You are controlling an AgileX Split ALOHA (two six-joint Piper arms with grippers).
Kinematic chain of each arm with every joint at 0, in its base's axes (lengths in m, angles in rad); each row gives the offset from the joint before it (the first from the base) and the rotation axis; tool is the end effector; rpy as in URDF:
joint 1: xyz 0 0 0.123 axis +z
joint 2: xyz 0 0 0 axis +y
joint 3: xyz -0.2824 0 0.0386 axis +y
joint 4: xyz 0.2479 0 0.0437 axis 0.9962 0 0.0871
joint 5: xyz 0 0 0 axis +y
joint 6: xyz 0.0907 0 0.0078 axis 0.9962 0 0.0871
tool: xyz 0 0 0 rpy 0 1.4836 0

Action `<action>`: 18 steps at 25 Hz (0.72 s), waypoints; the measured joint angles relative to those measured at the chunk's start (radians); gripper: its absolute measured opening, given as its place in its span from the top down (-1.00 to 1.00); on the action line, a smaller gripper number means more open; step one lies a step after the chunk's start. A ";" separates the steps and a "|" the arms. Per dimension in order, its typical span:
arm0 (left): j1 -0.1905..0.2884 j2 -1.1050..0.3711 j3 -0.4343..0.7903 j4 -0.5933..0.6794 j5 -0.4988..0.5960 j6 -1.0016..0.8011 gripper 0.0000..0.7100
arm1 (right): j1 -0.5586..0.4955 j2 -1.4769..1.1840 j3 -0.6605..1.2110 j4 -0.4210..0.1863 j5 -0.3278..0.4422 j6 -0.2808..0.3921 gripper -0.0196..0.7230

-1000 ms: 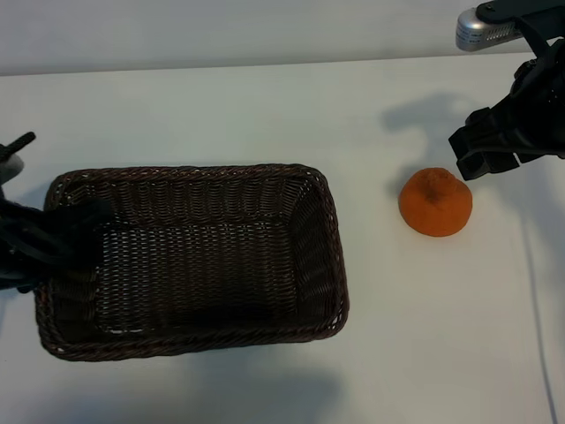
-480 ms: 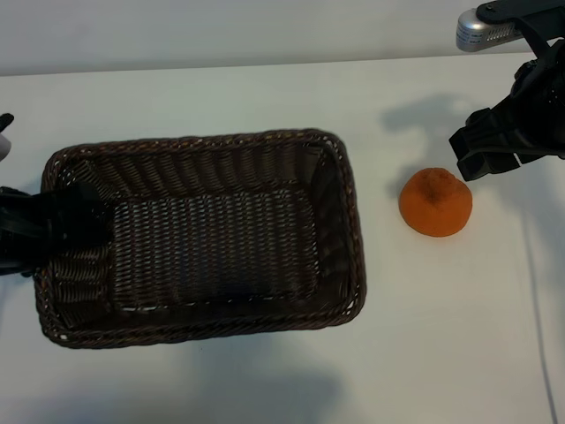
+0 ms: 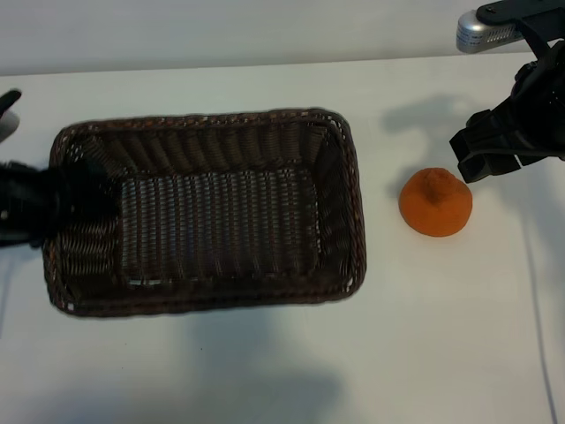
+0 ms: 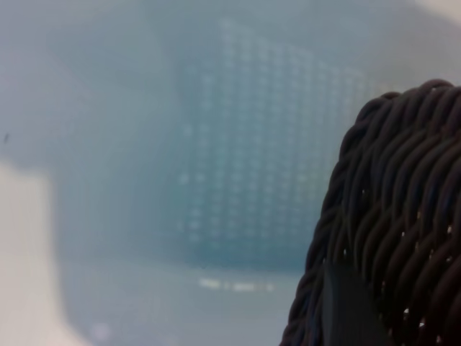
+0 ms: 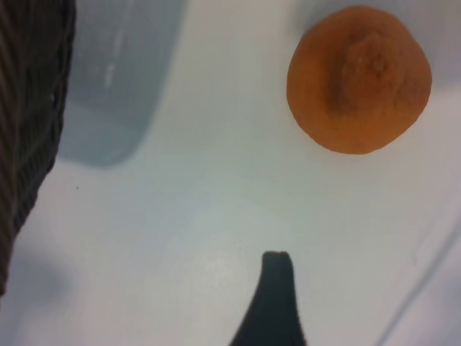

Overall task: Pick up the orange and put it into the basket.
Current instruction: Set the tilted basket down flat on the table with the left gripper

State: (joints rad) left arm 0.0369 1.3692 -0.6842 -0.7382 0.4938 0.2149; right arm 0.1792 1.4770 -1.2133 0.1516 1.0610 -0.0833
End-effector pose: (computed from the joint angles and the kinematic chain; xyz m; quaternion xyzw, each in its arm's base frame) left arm 0.2500 -0.0199 0.2129 -0.1864 0.9262 -0.2118 0.2499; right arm 0.2857 0.0640 0.3002 -0.1034 0.9782 0.0792 0.1618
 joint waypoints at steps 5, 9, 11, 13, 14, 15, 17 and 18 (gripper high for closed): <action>0.000 0.115 -0.137 0.000 0.035 0.011 0.08 | 0.000 0.000 0.000 0.000 0.002 0.000 -0.66; -0.002 0.216 -0.220 -0.016 0.064 0.031 0.08 | 0.000 0.000 0.000 0.000 0.002 0.000 -0.66; -0.005 0.266 -0.251 -0.027 0.066 0.042 0.08 | 0.000 0.000 0.000 0.000 0.002 0.000 -0.66; -0.012 0.307 -0.280 -0.037 0.066 0.045 0.08 | 0.000 0.000 0.000 0.000 0.002 0.000 -0.66; -0.014 0.328 -0.292 -0.044 0.066 0.048 0.08 | 0.000 0.000 0.000 0.000 0.002 0.000 -0.66; -0.018 0.345 -0.301 -0.048 0.066 0.048 0.08 | 0.000 0.000 0.000 0.000 0.002 0.000 -0.66; -0.035 0.388 -0.326 -0.048 0.065 0.048 0.08 | 0.000 0.000 0.000 0.000 0.002 0.000 -0.66; -0.047 0.409 -0.336 -0.048 0.064 0.051 0.08 | 0.000 0.000 0.000 0.000 0.002 0.000 -0.66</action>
State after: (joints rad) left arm -0.0101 1.7781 -1.0206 -0.7865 0.5578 0.2658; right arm 0.1792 1.4770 -1.2133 0.1516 1.0629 -0.0833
